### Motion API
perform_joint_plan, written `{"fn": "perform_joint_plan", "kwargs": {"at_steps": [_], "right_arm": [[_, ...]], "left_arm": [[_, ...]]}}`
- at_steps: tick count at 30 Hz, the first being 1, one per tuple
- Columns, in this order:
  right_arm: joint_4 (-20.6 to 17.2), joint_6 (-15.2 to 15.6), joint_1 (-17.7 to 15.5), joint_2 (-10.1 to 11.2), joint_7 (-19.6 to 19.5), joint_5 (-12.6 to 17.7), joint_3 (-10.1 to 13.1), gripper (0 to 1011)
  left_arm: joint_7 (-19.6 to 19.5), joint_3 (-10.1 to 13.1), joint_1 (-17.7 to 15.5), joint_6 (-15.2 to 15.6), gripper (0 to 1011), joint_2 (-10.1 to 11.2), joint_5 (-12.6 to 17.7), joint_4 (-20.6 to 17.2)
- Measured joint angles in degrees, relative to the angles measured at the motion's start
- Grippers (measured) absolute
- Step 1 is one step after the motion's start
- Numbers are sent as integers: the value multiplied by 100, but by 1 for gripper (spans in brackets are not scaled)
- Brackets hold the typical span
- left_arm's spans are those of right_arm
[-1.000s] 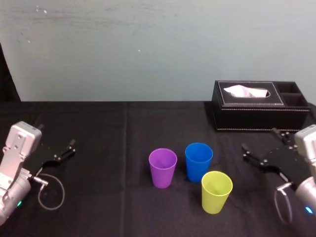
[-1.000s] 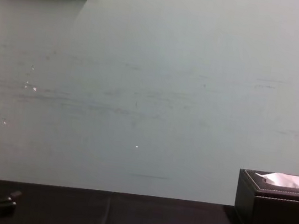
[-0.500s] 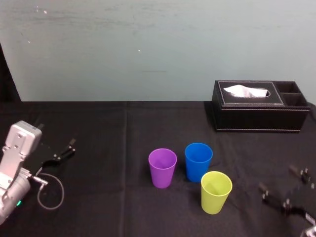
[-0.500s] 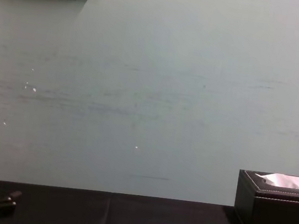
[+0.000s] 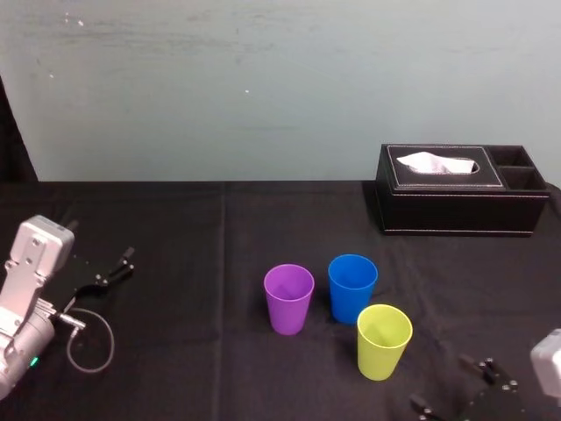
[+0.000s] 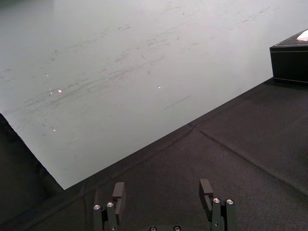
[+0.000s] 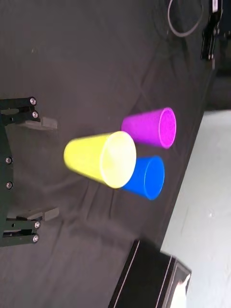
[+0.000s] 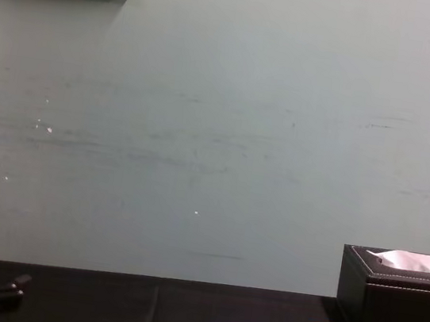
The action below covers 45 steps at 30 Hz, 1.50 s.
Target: Stack the three plastic cups sequentially using one hand.
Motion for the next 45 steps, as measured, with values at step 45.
{"fn": "perform_joint_plan", "kwargs": {"at_steps": [45], "right_arm": [[748,534,930,-1606,394,-421,-257,1003]], "left_arm": [[0,0,0,0,1000,0,0,0]]}}
